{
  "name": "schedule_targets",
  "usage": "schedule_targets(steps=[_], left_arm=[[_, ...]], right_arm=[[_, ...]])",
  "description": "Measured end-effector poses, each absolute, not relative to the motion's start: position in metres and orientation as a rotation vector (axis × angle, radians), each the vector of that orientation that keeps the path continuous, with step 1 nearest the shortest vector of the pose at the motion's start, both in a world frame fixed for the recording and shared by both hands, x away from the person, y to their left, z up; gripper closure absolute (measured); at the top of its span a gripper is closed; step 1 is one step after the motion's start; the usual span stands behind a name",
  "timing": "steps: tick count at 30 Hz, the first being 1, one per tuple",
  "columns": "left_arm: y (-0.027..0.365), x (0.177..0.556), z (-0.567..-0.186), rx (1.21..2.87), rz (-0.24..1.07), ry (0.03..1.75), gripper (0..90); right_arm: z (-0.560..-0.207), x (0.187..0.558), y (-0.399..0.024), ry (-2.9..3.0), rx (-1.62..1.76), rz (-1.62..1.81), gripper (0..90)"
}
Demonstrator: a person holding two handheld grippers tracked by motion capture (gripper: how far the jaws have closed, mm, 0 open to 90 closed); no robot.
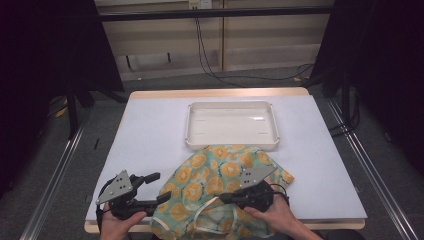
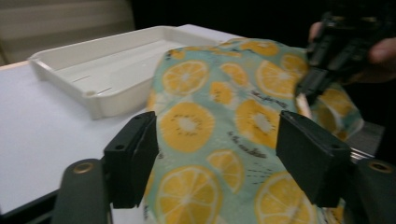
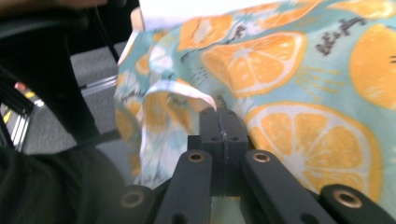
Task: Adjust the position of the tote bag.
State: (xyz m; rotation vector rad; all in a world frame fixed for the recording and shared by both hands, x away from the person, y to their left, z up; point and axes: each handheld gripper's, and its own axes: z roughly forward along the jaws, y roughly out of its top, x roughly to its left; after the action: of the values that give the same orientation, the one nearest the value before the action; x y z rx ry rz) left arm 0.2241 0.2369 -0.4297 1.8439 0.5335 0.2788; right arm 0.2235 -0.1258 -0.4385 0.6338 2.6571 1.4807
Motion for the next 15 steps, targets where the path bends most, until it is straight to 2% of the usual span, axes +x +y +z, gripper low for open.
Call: schedule_targets(steps=[5, 15], left_arm=[[0.227, 0.226, -0.429, 1.843, 0.186, 0.448, 39.4], [0.201, 0.227, -0.427, 1.869, 0.138, 0.362, 53.4]], right_arm=[[-0.422, 0.23, -0.127, 2.601, 0.63, 1.557, 90.0], [-0.398, 0.239, -0.129, 2.524, 0.613, 1.624, 90.0]])
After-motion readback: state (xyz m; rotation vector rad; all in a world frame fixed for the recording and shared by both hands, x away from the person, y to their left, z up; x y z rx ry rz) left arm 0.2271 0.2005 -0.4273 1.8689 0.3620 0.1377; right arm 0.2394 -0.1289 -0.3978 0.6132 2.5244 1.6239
